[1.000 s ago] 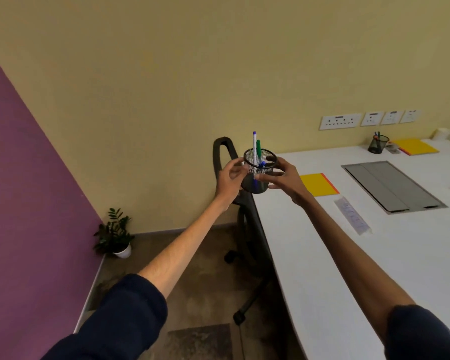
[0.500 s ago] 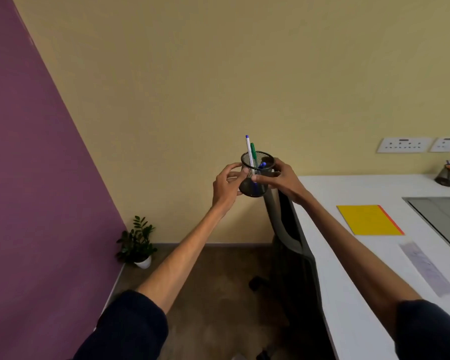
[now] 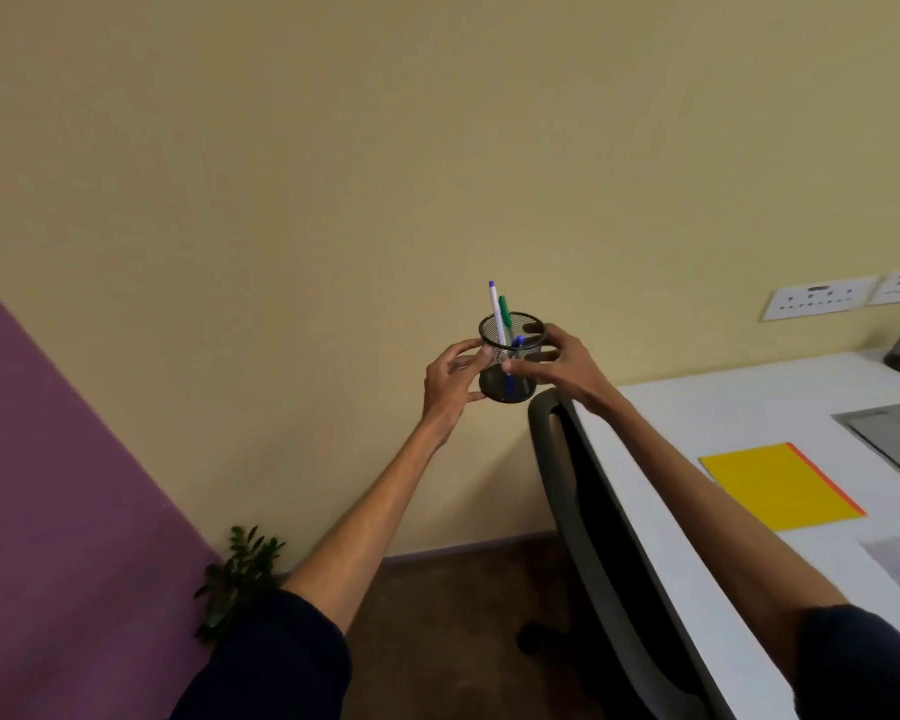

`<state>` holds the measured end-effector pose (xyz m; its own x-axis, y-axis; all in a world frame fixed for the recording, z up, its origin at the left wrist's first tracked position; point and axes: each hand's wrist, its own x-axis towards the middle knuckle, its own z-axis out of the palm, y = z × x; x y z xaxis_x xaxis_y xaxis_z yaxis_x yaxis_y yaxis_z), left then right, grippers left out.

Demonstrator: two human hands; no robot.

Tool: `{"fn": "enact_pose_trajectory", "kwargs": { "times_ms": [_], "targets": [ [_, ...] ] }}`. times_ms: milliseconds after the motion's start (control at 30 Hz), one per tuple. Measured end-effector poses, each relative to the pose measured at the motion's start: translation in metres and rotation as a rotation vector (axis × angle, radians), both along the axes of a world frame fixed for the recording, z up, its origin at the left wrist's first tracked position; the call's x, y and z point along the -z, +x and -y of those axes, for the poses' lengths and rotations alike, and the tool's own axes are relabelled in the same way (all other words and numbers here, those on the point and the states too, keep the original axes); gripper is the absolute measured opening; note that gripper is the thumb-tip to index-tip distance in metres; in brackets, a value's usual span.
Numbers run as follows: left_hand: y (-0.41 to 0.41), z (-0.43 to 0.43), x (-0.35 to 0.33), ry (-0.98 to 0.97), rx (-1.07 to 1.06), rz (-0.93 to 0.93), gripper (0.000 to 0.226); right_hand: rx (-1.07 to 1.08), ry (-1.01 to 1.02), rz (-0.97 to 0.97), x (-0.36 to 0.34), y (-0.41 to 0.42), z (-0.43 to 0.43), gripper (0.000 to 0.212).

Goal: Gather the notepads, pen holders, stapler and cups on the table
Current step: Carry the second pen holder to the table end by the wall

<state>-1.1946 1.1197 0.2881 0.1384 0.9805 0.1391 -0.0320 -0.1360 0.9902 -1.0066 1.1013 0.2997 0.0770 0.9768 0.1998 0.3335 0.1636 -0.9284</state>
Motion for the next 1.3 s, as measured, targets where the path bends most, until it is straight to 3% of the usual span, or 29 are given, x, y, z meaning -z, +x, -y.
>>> {"fn": "enact_pose_trajectory", "kwargs": {
  "times_ms": [300,500,733,1300],
  "targets": [
    [0.073,-0.097,0.022,-0.048,0.196,-0.01,0.038,0.206,-0.077,0.029,0.023,0.063,-0.054,0.094],
    [0.115,-0.17,0.036,-0.091,0.365,-0.026,0.05,0.332,-0.108,-0.003,0.038,0.091,-0.101,0.095],
    [0.15,-0.261,0.037,-0.11,0.616,-0.092,0.029,0.54,-0.112,-0.019,0.05,0.11,-0.158,0.085],
    [0.312,-0.32,0.093,-0.202,0.981,-0.198,0.03,0.957,-0.238,-0.096,0.111,0.221,-0.181,0.08]
  ]
}}
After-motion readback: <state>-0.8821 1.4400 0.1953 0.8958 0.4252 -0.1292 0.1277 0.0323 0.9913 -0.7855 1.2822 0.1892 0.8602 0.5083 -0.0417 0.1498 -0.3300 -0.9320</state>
